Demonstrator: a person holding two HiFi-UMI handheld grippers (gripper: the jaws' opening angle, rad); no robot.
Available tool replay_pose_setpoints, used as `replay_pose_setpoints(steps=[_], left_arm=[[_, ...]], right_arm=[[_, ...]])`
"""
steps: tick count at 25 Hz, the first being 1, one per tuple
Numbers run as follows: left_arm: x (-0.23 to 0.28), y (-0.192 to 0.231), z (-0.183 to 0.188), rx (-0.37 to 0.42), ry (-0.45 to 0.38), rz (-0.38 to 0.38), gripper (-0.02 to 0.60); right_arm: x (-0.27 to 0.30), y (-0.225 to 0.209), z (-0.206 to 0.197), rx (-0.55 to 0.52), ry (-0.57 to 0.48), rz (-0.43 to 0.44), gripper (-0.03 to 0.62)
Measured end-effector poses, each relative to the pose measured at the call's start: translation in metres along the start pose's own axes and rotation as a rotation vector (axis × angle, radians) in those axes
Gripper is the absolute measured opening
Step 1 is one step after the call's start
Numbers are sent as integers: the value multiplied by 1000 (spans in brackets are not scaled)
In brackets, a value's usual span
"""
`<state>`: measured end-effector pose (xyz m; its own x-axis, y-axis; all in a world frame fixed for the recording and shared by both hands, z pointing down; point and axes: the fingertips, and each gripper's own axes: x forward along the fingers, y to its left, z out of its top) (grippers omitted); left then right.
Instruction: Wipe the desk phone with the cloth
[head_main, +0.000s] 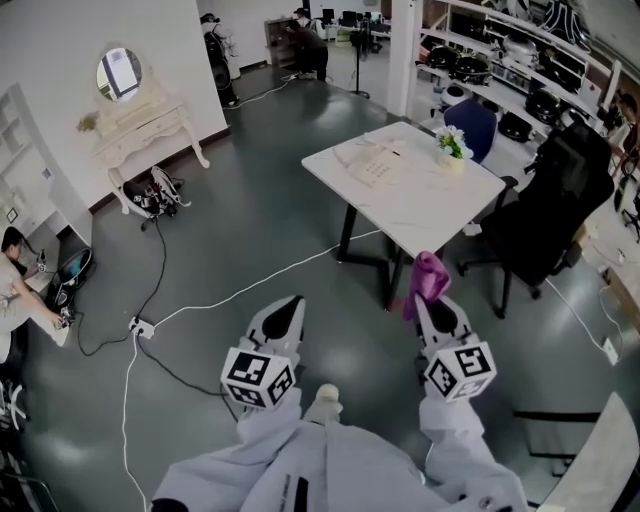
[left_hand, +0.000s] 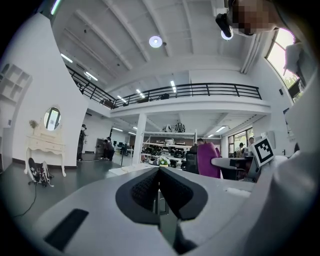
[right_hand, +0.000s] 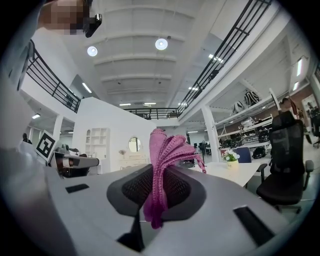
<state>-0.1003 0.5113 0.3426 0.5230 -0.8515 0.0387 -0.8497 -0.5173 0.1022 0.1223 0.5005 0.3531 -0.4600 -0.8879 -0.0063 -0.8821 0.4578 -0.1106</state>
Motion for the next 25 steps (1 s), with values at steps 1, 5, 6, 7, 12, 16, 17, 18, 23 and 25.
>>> replay_pose_setpoints(steps=[1, 5, 6, 7, 12, 16, 17, 18, 23, 25], left_arm=[[5, 2, -1, -2, 3, 0, -2], [27, 13, -8, -12, 11, -3, -2], [34, 18, -8, -13, 12, -4, -2], [42, 23, -9, -15, 15, -6, -2], [88, 54, -10, -14, 31, -23, -2], [128, 81, -7, -17, 46, -47, -2], [138, 89, -6, -18, 49, -52, -2], [147, 97, -6, -19, 51, -57, -2], [184, 129, -3, -20, 46, -83, -2], [199, 140, -1, -21, 45, -96, -2]], right_arm=[[4, -3, -1, 9, 3, 4, 38], [25, -16, -7, 33, 9, 6, 38], [33, -19, -8, 33, 11, 4, 38], [41, -23, -9, 34, 14, 3, 38], [88, -45, -17, 65, 19, -20, 38], [131, -61, -20, 80, 28, -38, 38], [142, -65, -20, 83, 30, -43, 38], [152, -68, -20, 85, 30, -50, 38], [196, -84, -23, 89, 24, -88, 38], [212, -90, -22, 87, 21, -103, 38]])
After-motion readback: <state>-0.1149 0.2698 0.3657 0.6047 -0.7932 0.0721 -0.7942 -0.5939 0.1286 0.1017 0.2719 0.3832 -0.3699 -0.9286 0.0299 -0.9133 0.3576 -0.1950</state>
